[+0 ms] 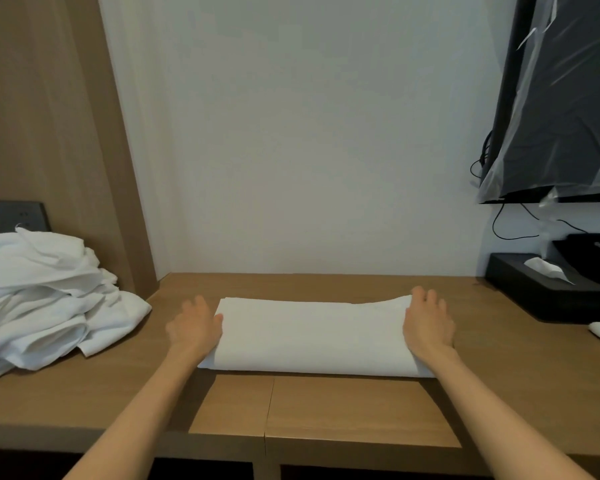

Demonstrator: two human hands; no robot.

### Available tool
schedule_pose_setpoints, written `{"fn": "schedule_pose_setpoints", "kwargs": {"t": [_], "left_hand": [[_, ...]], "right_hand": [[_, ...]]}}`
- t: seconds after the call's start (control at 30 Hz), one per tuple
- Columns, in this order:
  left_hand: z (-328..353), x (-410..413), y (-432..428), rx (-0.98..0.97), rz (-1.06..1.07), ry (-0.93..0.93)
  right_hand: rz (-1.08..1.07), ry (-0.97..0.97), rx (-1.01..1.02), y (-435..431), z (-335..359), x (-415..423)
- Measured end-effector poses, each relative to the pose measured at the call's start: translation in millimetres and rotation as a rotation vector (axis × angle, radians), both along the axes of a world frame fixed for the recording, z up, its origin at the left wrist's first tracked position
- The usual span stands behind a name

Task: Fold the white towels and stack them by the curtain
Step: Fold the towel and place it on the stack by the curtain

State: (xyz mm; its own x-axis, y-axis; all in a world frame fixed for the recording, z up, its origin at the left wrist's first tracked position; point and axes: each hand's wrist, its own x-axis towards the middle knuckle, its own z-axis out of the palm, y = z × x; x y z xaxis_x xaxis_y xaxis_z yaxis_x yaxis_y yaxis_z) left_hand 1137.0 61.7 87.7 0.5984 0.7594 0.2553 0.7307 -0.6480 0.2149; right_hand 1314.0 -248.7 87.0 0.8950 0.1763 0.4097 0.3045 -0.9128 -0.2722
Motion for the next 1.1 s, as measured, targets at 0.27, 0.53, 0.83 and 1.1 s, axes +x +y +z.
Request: {"fn": "schedule_pose_setpoints", "kwargs": {"t": [0.27,0.53,0.83,1.1], "left_hand": [[5,61,-83,0.019,-0.5,0.069],[-27,72,-93,-0.048,-0.485,0.147],[-27,37,-46,-0.09,-0.37,0.129],[-25,12,-19,-0.231,-0.311,0.087]], "right_hand": [[0.436,0.333,-0.133,94,-1,-45],[0.394,0.324,-0.282,106,-21,-47],[0.341,0.374,-0.271,55,-18,-26],[0.15,0.377,-0.299,13,-15,-18]]}}
